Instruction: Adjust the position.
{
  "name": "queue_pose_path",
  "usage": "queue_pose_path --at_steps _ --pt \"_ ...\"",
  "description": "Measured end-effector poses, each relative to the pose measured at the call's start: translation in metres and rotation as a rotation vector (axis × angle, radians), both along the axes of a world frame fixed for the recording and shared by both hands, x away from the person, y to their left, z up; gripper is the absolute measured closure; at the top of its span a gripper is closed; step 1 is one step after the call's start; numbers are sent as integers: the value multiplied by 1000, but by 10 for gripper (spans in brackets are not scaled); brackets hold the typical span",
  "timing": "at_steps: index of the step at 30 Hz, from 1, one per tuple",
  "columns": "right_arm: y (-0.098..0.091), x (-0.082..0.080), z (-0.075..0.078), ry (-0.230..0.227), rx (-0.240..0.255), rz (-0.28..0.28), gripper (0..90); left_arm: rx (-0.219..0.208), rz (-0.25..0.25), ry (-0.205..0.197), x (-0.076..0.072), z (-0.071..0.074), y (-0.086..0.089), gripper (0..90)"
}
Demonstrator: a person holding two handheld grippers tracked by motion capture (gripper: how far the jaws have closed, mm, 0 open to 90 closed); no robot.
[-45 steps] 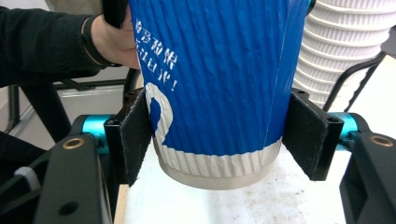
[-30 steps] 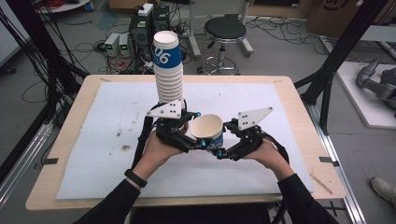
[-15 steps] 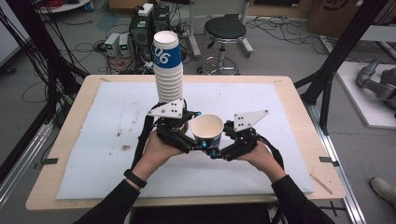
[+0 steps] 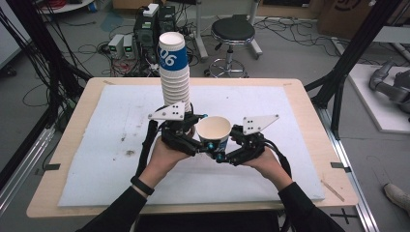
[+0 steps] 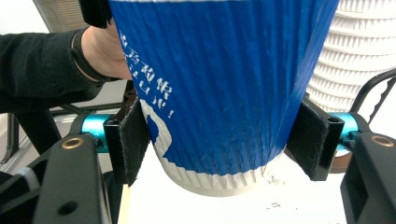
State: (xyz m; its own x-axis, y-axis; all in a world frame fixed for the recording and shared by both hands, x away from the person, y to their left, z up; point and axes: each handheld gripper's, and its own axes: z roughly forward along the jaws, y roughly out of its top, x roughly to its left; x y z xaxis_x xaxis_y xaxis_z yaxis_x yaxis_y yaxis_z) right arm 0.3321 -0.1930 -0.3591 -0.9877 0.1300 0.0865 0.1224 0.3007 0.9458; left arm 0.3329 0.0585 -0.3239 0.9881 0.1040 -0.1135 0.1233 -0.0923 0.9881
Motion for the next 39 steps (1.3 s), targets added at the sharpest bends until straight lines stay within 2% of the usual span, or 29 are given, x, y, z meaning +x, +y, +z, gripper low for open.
queue_pose_path --at_steps 4,6,8,14,18,22,25,29,33,39 --pt "0 -1 0 -7 -5 -3 286 12 -3 -5 0 1 1 239" --pt "0 -2 2 -12 1 -17 239 22 -6 -7 0 2 2 241" --pt "0 -2 4 -3 19 -35 216 36 1 -15 -1 2 1 241" --pt "-4 -4 9 1 66 -35 217 61 -5 -17 -1 0 -3 241" --pt "-4 -3 9 15 66 -17 258 57 -7 -24 -1 0 -4 239" --pt "-3 -2 9 16 66 -9 259 46 -7 -18 -1 -2 -5 212" --pt "-4 -1 8 16 66 -9 260 37 1 -13 0 -2 -5 136" --pt "-6 -1 10 11 70 -14 261 21 22 -19 -1 0 -2 88" --pt "-11 0 12 7 91 -29 262 -4 30 -27 -1 0 6 86" --pt "-18 0 17 7 105 -46 262 -6 33 -15 0 -5 16 86"
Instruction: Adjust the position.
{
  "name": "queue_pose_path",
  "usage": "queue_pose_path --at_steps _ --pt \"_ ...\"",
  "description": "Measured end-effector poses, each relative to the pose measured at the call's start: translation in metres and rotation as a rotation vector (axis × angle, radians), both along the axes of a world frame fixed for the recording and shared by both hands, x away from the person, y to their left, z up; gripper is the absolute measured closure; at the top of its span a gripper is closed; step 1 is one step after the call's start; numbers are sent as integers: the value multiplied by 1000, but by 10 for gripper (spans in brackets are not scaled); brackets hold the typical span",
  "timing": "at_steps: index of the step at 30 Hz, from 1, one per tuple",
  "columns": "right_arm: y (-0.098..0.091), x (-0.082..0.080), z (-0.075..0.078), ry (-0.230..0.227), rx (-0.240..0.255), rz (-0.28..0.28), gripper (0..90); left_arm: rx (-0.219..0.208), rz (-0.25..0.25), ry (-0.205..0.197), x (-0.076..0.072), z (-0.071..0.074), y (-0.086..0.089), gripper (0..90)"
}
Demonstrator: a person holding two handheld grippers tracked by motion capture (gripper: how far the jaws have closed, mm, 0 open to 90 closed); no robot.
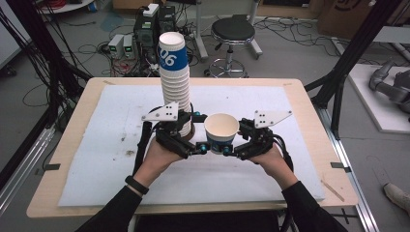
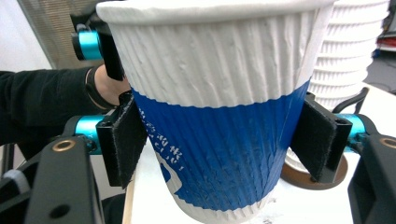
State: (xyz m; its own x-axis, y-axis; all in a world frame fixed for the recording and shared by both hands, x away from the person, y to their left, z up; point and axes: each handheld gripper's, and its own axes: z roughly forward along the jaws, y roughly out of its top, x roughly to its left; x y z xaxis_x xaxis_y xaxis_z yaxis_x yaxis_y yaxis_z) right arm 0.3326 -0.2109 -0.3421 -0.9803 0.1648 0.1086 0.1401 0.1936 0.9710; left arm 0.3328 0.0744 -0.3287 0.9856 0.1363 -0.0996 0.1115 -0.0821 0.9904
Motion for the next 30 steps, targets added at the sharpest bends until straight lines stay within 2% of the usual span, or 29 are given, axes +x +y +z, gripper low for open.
queue_pose_path --at_steps 2,4,7,9,11,14,18,20,26,28,30 --pt "-2 1 2 -3 7 -9 261 -2 4 7 0 -4 2 86" --pt "-5 0 4 0 22 -13 261 17 8 10 -1 -8 2 86" --pt "-8 1 7 -2 37 -19 261 23 18 11 -2 -15 0 87" --pt "-9 1 7 1 47 -20 261 36 22 13 -2 -19 -3 87" --pt "-9 1 7 5 48 -21 261 52 45 21 -3 -22 -7 99" --pt "-8 0 6 8 48 -16 261 85 66 12 -5 -26 -14 114" --pt "-4 -1 6 14 50 -5 261 69 41 36 -4 -31 -21 116" --pt "-3 -1 5 14 53 -1 261 78 39 35 -4 -33 -25 116" --pt "1 -1 3 18 41 7 261 68 42 40 -4 -37 -30 124" --pt "2 -2 2 23 39 7 261 72 50 41 -4 -37 -31 154" --pt "4 -2 2 13 42 7 261 70 34 44 -3 -38 -32 190"
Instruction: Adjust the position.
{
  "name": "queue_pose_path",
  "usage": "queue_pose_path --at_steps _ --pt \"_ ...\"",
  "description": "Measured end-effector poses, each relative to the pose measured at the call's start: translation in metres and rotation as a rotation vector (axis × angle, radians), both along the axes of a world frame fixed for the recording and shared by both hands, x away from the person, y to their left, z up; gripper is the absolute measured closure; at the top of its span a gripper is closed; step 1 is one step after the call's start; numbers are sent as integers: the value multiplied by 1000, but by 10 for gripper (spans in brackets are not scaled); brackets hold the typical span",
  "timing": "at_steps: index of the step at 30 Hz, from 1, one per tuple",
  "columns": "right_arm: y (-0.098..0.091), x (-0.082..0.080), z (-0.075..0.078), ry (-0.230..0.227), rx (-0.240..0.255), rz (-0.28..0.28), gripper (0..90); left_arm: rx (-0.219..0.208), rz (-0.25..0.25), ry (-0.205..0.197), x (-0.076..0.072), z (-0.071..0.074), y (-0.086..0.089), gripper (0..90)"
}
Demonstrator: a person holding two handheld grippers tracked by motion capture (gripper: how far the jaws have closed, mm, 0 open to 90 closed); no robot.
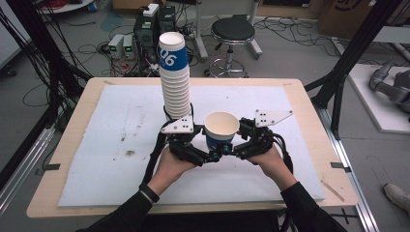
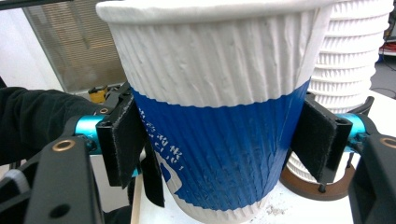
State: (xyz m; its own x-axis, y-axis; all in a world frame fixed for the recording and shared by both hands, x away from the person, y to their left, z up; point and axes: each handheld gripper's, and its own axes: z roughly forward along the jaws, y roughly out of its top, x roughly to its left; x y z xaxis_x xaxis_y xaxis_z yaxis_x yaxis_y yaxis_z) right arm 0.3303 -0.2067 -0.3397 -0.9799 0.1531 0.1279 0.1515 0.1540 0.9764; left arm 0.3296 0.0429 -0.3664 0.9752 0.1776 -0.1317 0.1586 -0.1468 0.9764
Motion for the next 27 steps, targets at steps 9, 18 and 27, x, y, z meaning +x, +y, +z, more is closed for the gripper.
queue_pose_path --at_steps 9,18,27 --pt "2 -1 -2 8 -11 -3 236 10 -23 -19 -2 0 0 295" --pt "3 -4 3 -5 7 -13 189 34 -37 -32 -5 -3 -5 297" --pt "-2 -4 8 -1 38 -16 184 36 -41 -27 -3 -7 -5 298"
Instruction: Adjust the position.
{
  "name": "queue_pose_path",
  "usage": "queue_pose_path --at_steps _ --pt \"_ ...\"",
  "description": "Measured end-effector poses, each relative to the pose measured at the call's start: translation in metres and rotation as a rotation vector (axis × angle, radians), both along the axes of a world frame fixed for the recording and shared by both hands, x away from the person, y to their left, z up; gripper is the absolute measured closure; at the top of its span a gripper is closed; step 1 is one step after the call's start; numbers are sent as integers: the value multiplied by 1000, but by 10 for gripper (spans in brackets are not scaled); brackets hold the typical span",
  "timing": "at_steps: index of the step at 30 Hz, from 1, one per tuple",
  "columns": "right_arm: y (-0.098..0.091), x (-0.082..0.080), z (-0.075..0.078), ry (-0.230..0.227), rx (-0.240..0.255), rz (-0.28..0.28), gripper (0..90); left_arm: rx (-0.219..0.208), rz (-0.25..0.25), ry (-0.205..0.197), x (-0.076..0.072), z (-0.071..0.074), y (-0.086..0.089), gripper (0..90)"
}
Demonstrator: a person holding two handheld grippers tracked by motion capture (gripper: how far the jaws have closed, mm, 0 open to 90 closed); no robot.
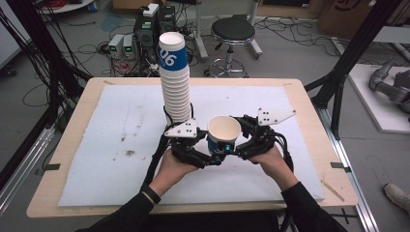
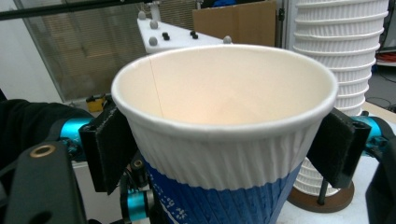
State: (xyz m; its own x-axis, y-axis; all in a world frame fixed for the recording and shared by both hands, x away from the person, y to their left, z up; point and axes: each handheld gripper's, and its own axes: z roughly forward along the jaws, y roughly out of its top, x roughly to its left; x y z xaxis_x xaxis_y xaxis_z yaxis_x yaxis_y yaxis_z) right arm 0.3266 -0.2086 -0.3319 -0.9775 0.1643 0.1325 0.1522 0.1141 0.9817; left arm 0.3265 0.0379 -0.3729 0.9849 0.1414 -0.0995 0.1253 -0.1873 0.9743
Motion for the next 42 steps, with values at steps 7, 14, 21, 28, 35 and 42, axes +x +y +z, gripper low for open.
queue_pose_path --at_steps 7,14,21,28,35,42 --pt "0 0 0 10 3 7 186 -7 -4 -6 1 -2 0 298" --pt "0 1 -1 21 13 6 202 -8 -7 -4 1 -3 0 298" --pt "-3 2 1 -2 18 4 236 32 21 -27 -2 0 2 196" --pt "-9 3 2 -14 -1 -14 238 35 72 -45 -3 9 17 167" --pt "-18 5 1 -18 -10 -44 237 42 125 -57 -5 18 45 167" --pt "-30 8 1 -22 -8 -79 237 47 192 -76 -6 19 71 167"
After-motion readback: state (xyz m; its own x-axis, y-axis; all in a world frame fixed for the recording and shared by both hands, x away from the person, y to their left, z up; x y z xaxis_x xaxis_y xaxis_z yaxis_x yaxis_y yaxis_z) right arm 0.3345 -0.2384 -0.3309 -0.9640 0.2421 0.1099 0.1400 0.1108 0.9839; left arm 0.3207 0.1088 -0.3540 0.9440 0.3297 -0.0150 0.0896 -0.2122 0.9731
